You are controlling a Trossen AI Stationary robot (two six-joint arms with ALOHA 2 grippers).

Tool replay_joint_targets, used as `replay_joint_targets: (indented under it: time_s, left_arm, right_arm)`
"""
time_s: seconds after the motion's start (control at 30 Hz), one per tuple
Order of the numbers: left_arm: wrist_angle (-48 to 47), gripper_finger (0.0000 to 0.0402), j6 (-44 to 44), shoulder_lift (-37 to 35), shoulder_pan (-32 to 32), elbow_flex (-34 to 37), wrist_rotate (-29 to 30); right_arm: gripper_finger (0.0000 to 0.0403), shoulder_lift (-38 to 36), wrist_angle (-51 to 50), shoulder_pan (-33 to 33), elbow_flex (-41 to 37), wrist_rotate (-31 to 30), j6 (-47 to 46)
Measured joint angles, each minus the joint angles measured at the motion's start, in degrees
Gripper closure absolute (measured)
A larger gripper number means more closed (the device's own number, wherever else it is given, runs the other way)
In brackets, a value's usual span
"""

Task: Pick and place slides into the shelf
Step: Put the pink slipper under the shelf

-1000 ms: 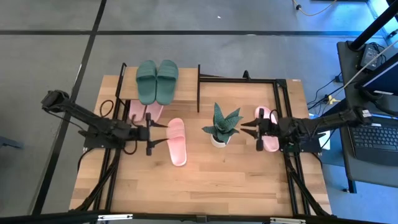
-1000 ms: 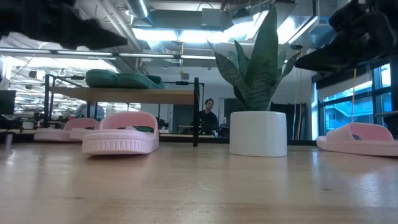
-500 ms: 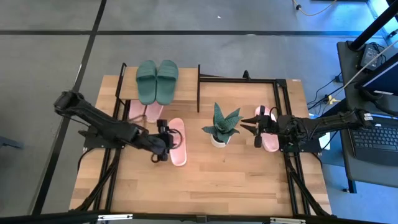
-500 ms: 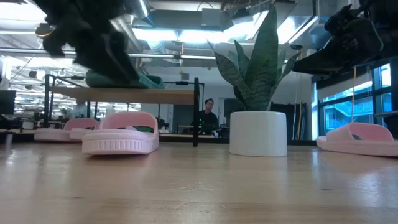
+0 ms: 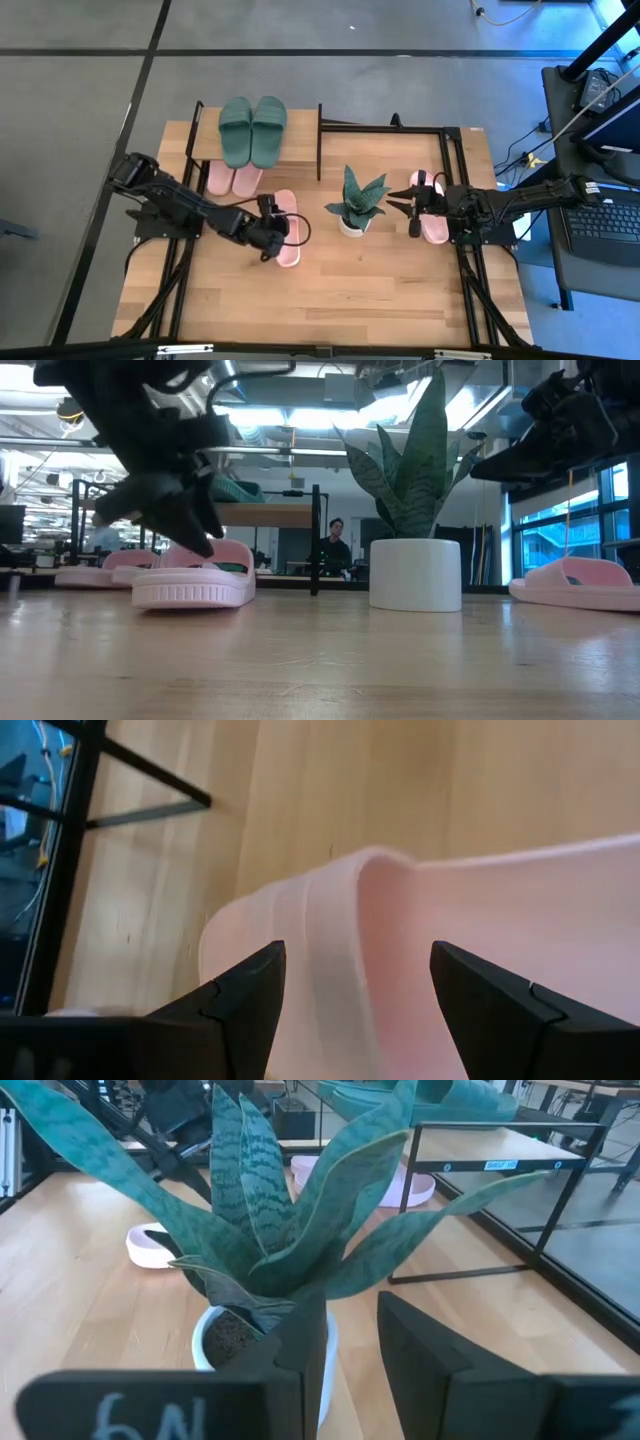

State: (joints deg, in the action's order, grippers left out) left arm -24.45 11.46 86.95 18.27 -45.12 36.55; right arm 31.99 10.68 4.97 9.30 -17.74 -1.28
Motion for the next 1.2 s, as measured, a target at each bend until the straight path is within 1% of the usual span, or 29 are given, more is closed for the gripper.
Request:
replay_joint_targets:
  time_s: [0.23, 0.43, 0.7, 0.8, 0.9, 1.0, 1.1, 1.2]
  left_arm:
    - [-4.98, 0.0161, 0.50, 0.00, -2.22, 0.00, 0.01]
    - [-4.42, 0.0161, 3.43, 0.00, -2.89, 0.00, -1.57]
    - [-4.36, 0.0161, 3.21, 0.00, -2.90, 0.00, -1.54]
    - [-4.49, 0.0168, 3.17, -0.02, -2.90, 0.00, -1.50]
    - [-4.52, 0.0189, 2.99, -0.02, -2.90, 0.00, -1.17]
    - [-4.54, 0.0221, 2.99, -0.02, -2.88, 0.02, -1.17]
    - [-4.56, 0.0262, 1.55, -0.02, -2.90, 0.02, -1.17]
    - [-4.53, 0.0314, 0.10, -0.02, -2.90, 0.02, -1.16]
  right_arm:
    - [0.0308, 0.02, -1.80, 0.00, 0.02, -0.02, -0.02]
    - [0.0308, 0.04, -2.38, 0.00, 0.02, -0.02, 0.00]
    - [0.0308, 0.04, -2.41, 0.00, 0.02, -0.03, 0.20]
    - [0.0308, 0.04, -2.41, 0.00, 0.02, -0.04, 0.20]
    - [0.0308, 0.04, -2.41, 0.00, 0.02, -0.07, 0.26]
    - [0.0308, 0.04, -2.41, 0.00, 0.02, -0.07, 0.28]
    - [0.0308, 0.04, -2.39, 0.00, 0.02, -0.15, 0.28]
    - [0.0308, 0.04, -2.41, 0.00, 0.02, -0.15, 0.31]
